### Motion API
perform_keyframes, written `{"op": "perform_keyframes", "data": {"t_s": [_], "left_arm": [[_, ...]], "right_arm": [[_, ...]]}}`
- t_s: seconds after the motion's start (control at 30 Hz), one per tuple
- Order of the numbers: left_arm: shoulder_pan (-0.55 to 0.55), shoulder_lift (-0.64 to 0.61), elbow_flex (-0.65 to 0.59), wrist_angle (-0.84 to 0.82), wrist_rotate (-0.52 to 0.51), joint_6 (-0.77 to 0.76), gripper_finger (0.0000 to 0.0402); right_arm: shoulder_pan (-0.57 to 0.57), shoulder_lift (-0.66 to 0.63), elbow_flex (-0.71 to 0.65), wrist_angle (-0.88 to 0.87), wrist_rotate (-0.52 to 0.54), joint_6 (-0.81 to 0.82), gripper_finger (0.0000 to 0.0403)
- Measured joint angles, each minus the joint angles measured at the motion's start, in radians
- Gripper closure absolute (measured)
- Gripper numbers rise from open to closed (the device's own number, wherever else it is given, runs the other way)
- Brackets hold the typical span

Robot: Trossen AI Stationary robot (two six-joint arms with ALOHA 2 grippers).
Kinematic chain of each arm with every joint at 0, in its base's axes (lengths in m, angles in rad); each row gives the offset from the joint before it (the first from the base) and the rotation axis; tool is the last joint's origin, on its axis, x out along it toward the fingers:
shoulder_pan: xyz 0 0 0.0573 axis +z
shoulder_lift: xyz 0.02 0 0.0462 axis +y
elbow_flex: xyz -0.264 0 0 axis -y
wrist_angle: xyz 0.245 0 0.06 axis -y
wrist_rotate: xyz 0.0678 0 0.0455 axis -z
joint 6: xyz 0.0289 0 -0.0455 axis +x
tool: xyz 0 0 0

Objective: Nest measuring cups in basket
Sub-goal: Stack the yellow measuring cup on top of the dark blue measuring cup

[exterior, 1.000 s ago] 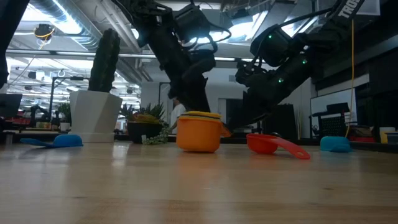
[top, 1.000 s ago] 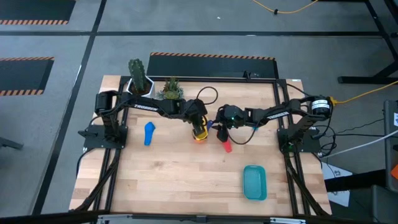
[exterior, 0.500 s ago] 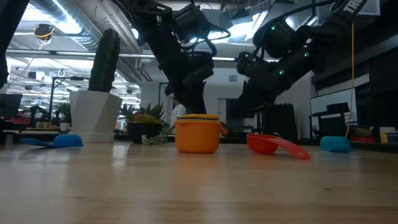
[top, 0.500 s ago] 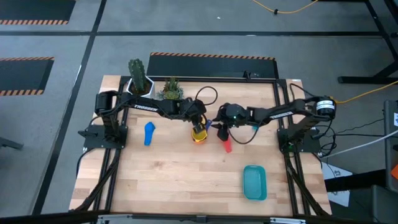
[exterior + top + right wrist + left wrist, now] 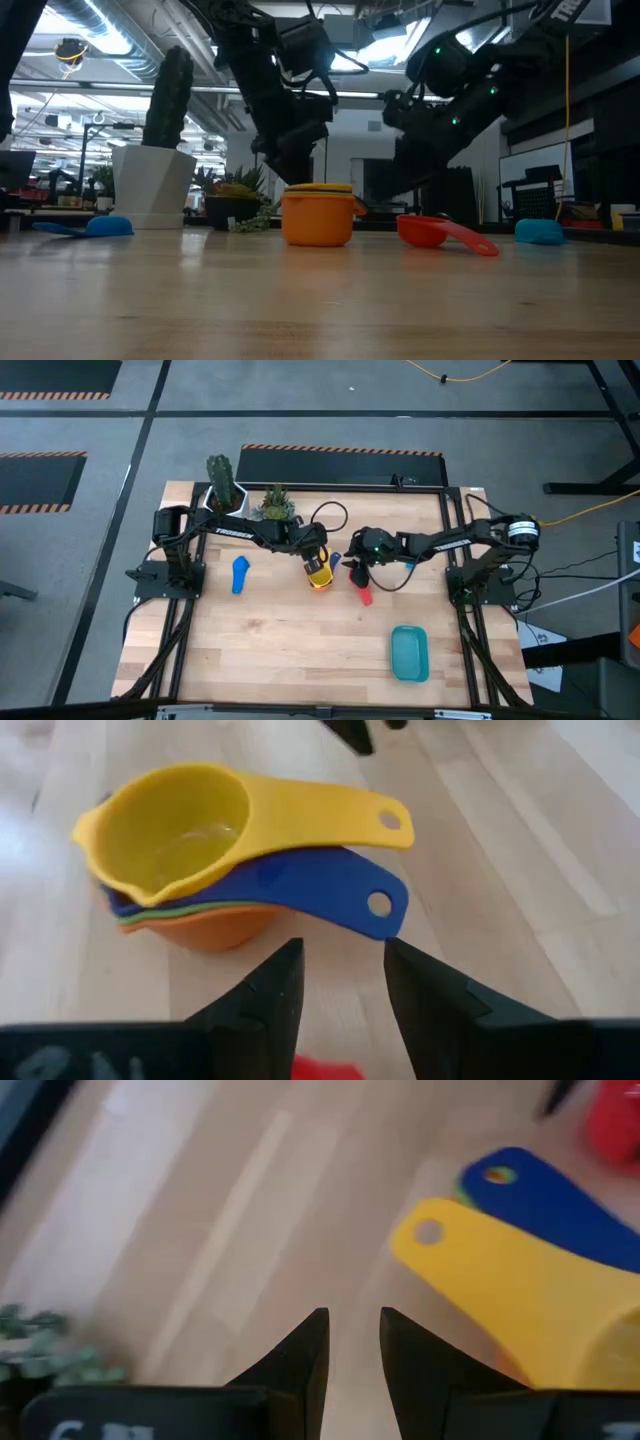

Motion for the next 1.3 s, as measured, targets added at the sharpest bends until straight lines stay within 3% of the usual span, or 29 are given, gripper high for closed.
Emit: {"op": "perform_keyframes", "data": {"t_s": [0.37,0.67,1.03,1.3], "left_arm": [[-0.001,0.0,0.0,0.087,0.145,0.0,0.0317],[-0.002,0.0,0.0,0.148,0.17,0.012,0.0317],[-0.002,-0.016,0.002,0.122,-0.044,0.007,0.0317],[0.0,-0.017,0.002,0.049,-0.048,0.005,0.0317]], "right_arm": [[0.0,0.078,0.0,0.209,0.0,0.001,0.0257],[0.0,0.079,0.0,0.197,0.0,0.001,0.0257],[0.0,-0.011,0.0,0.096,-0.038,0.001,0.0257],[0.0,0.018,-0.002,0.008,-0.027,0.0,0.0257]]}}
